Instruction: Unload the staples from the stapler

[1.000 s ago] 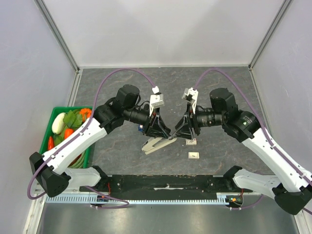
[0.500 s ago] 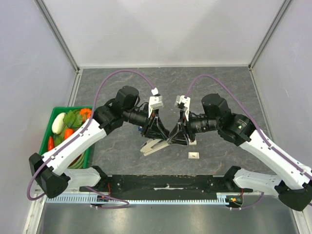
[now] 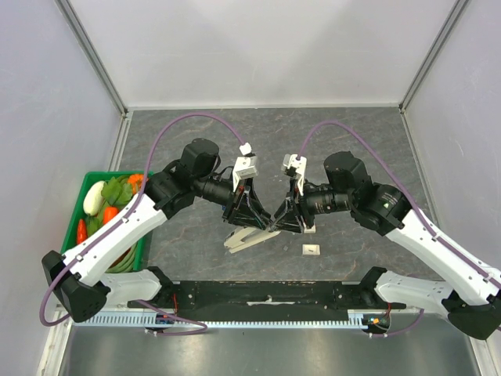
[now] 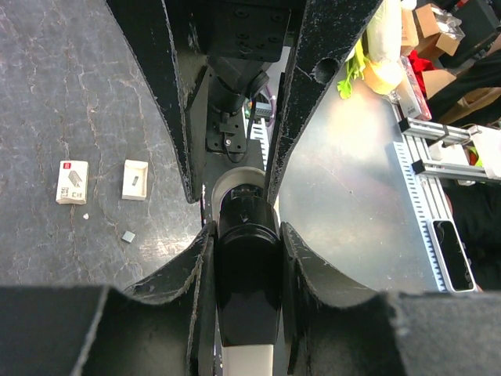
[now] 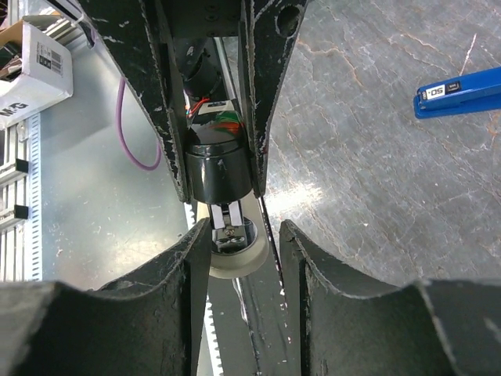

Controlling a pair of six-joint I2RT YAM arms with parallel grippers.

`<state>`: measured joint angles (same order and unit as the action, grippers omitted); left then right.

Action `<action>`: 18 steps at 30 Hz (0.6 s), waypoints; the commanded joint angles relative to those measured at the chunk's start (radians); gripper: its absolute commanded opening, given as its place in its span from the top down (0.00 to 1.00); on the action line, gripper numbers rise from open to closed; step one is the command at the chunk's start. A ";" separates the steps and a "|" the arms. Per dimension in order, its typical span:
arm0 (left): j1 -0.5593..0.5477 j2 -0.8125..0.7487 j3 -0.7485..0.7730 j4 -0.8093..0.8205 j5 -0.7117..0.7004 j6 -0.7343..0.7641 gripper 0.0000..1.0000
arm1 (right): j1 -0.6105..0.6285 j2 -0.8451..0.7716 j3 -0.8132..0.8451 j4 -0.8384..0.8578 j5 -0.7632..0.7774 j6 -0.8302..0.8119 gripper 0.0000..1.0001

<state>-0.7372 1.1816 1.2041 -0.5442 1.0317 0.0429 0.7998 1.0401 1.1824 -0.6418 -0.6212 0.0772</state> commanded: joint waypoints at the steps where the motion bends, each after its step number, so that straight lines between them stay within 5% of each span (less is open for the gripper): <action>1: -0.004 -0.031 0.025 0.062 0.090 0.014 0.98 | 0.001 0.005 -0.015 0.033 -0.015 -0.010 0.53; 12: -0.004 -0.019 0.018 0.115 0.073 -0.023 0.98 | 0.044 0.031 -0.061 0.108 -0.041 0.016 0.60; 18: -0.002 -0.036 0.008 0.160 0.022 -0.064 0.98 | 0.058 0.012 -0.092 0.122 -0.041 0.024 0.81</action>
<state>-0.7361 1.1824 1.1938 -0.5373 1.0309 0.0414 0.8436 1.0630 1.1294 -0.5369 -0.6666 0.0891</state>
